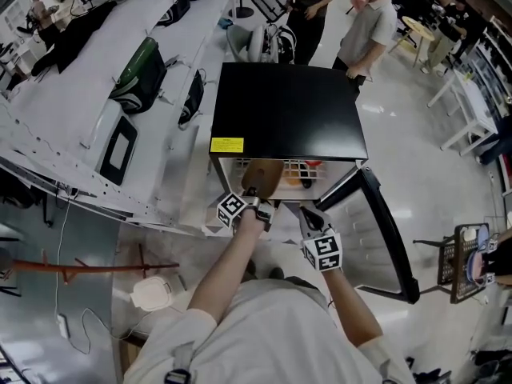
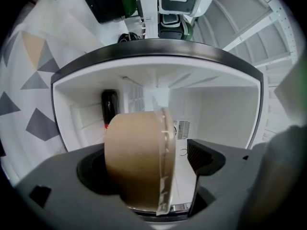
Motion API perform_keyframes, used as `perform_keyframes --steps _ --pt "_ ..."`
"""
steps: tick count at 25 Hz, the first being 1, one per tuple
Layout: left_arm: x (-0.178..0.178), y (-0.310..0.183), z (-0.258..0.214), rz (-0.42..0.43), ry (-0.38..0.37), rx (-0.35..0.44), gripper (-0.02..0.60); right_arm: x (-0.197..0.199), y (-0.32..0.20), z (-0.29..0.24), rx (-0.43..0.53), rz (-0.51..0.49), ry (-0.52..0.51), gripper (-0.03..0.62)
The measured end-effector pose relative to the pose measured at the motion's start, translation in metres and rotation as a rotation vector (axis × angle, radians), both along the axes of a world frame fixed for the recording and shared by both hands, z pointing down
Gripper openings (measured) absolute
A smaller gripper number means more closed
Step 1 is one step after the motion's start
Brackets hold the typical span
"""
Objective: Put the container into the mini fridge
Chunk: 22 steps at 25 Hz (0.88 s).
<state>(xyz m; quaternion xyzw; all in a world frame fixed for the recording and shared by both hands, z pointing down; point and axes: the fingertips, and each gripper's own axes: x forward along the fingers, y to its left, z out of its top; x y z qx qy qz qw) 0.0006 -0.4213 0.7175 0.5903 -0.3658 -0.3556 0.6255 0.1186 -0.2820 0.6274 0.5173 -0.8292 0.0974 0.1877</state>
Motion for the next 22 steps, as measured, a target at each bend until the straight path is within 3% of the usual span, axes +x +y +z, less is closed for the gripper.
perform_keyframes --steps 9,15,22 --pt "-0.006 -0.018 0.011 -0.059 -0.018 -0.082 0.496 -0.005 -0.002 0.004 -0.013 -0.023 0.003 0.006" --pt "0.001 -0.033 0.01 -0.088 -0.055 -0.139 0.512 -0.004 -0.004 0.006 -0.022 -0.031 0.005 0.006" --pt "0.0 -0.03 0.01 -0.093 -0.017 -0.103 0.517 -0.002 -0.004 0.008 -0.029 -0.037 0.008 0.006"
